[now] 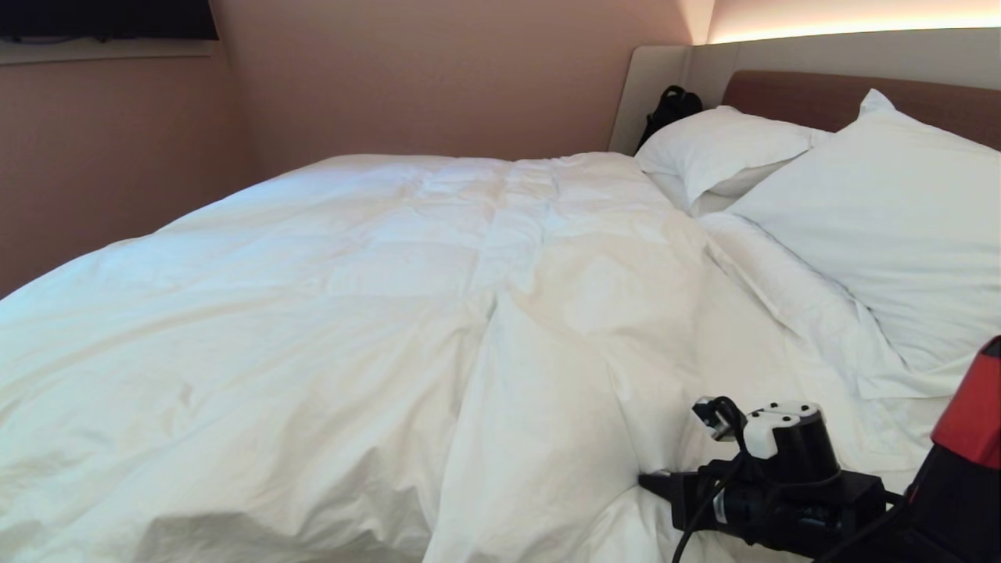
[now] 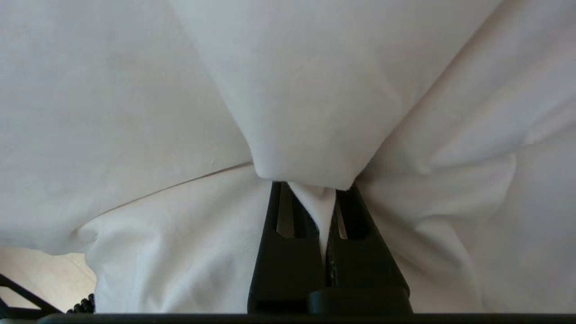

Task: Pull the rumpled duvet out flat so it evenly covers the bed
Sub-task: Flatten the corners of the folded blanket

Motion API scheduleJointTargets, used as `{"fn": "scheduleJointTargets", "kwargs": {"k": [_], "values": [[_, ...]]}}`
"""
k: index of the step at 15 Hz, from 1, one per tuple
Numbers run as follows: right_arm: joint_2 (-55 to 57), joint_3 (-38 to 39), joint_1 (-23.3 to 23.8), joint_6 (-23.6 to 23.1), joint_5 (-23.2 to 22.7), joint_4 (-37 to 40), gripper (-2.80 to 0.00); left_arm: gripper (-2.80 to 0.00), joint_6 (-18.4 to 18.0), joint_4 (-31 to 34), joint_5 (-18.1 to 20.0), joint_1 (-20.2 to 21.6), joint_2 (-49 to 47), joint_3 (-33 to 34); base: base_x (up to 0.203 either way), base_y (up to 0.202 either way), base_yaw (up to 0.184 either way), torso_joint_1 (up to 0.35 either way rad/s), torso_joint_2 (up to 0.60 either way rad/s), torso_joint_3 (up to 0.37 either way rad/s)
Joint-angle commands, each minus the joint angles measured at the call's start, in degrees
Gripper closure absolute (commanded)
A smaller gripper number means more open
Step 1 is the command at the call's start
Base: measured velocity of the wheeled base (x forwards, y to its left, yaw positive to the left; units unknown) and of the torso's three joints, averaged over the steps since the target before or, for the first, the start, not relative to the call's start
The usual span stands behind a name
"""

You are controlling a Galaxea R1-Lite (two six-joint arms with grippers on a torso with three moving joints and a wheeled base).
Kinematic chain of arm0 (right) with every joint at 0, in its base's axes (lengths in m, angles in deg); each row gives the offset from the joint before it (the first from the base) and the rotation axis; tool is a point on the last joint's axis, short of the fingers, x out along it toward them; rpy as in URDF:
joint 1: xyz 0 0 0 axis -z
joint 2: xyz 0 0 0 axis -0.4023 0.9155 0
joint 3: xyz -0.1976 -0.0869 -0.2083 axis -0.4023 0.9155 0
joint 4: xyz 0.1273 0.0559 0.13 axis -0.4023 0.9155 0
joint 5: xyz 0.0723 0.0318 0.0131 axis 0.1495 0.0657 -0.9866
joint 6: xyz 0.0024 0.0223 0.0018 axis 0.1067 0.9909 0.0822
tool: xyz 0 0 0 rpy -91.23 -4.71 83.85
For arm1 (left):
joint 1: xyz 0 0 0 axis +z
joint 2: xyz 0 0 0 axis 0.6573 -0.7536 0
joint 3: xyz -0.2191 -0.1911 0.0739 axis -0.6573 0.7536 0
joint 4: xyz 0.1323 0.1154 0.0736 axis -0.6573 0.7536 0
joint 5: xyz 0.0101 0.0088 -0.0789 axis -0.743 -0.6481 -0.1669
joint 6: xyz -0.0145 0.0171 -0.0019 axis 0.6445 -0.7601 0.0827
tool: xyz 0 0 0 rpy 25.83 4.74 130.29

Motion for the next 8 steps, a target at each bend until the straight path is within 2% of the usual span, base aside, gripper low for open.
{"fn": "scheduleJointTargets", "kwargs": {"k": [1,5,8], "values": [[-2.9,1.1,-0.1,0.1,6.4,-0.5,0.00,0.00,0.0,0.0,0.0,0.0,0.0,0.0,0.000,0.000,0.000,0.000,0.00,0.000],[-9.8,3.9,-0.3,0.1,11.8,-0.4,0.00,0.00,0.0,0.0,0.0,0.0,0.0,0.0,0.000,0.000,0.000,0.000,0.00,0.000],[-14.5,5.8,-0.2,0.0,17.8,-0.2,0.00,0.00,0.0,0.0,0.0,0.0,0.0,0.0,0.000,0.000,0.000,0.000,0.00,0.000]]}}
